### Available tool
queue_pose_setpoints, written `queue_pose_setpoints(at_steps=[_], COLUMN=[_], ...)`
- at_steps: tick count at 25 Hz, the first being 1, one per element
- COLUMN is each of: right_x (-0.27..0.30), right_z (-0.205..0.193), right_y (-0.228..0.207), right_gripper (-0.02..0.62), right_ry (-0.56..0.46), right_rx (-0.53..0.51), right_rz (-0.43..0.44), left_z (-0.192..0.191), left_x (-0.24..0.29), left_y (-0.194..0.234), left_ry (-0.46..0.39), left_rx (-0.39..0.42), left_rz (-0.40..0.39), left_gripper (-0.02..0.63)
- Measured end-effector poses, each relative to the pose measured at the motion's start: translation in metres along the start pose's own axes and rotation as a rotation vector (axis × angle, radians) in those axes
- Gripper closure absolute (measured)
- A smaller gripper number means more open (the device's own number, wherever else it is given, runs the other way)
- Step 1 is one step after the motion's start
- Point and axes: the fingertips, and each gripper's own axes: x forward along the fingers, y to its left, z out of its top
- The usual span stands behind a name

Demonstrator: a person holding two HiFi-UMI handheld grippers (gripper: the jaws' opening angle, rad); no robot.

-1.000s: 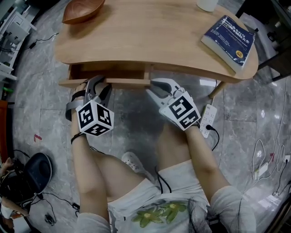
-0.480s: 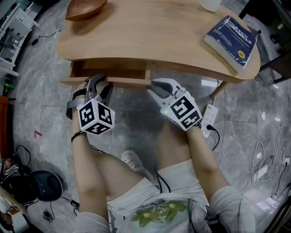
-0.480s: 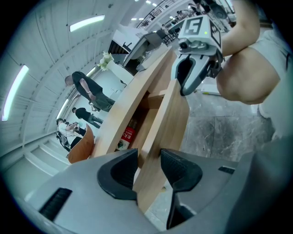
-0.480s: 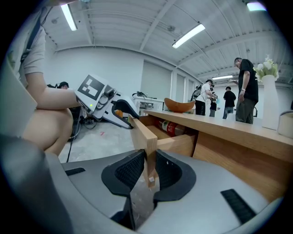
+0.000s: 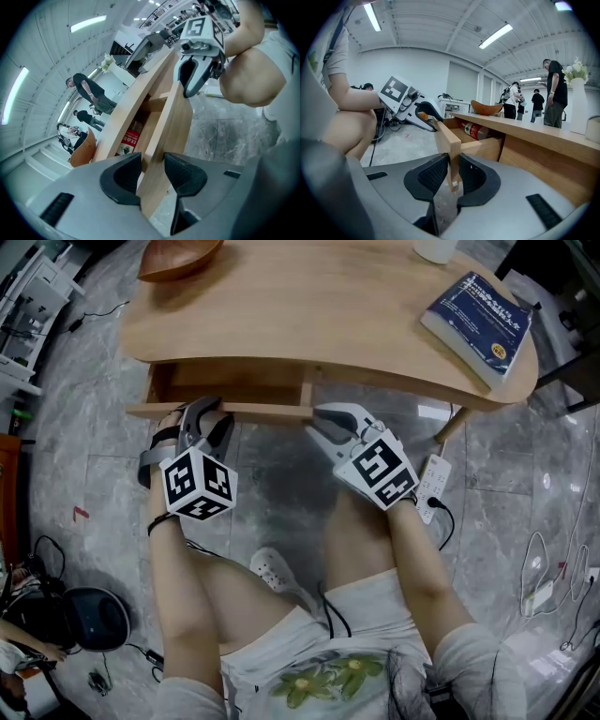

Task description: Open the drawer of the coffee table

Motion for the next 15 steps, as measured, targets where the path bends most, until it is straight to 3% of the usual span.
queue_pose_setpoints(at_steps=[15], right_x=[-0.003], right_z=[-0.001], right_y=[0.017], right_gripper=[0.515], right_ry=[0.030], right_rx=[-0.016], right_rz=[0.052], left_z=[-0.007], left_x=[-0.008], left_y=[-0.008], left_ry=[0.034], left_rx=[0.012], left_rz=[-0.006], left_gripper=[0.445])
